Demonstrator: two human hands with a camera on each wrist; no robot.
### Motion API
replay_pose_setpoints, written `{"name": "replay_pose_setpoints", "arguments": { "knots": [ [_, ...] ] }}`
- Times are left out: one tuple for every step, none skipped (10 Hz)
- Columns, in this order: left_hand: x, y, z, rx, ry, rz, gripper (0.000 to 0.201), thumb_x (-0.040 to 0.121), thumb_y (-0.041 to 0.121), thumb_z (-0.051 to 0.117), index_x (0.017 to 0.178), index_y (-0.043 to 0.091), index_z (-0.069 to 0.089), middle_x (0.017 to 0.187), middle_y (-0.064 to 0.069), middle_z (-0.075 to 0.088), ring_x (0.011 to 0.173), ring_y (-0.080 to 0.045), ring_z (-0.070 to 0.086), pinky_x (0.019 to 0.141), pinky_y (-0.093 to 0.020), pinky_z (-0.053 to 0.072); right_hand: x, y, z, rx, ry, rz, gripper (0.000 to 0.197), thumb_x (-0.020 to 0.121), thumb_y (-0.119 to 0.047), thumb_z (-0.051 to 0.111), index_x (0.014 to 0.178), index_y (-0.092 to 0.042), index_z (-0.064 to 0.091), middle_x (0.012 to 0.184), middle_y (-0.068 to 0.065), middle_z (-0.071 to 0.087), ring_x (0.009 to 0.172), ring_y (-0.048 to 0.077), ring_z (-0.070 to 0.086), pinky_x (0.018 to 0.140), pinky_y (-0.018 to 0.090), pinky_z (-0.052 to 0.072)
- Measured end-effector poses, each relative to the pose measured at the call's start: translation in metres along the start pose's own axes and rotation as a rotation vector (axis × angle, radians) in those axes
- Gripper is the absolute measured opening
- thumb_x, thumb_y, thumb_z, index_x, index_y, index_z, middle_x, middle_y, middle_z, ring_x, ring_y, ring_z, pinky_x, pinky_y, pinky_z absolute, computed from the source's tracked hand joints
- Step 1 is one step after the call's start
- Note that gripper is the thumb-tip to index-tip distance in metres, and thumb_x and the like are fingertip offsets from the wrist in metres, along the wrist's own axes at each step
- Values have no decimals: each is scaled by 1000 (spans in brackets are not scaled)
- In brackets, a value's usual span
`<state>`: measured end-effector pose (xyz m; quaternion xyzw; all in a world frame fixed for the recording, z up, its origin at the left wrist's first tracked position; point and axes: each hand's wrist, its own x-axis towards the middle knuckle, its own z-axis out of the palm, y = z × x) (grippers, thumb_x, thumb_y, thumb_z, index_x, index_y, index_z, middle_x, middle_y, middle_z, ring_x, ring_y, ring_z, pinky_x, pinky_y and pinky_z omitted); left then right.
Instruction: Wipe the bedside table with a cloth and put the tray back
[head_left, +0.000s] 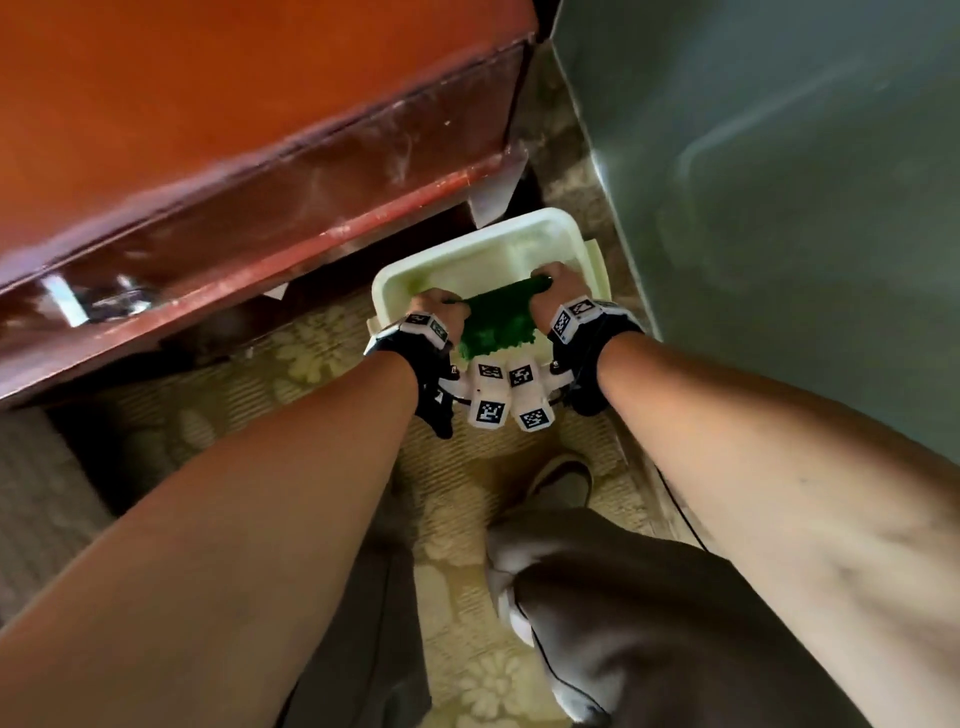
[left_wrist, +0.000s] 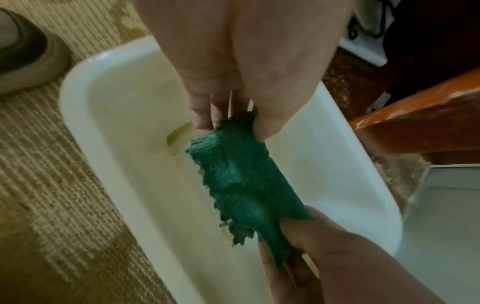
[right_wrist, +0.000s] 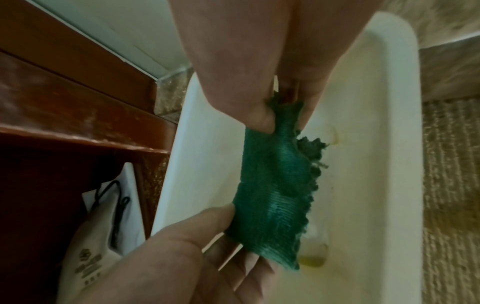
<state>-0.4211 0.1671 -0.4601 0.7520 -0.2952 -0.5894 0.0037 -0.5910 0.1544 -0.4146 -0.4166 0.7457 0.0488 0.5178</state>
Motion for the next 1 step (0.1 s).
{"name": "replay_pose_setpoints", "arguments": {
  "knots": [
    [26,-7,13,5,23,11,35,91,19,61,123,7,60,98,-14,66,79,-26,59,69,-30,51,29,9,12,-20,-10,-9,60,85,-10,47,143,-24,40,139,8,46,124,29,48,104,36,42]
  ]
}}
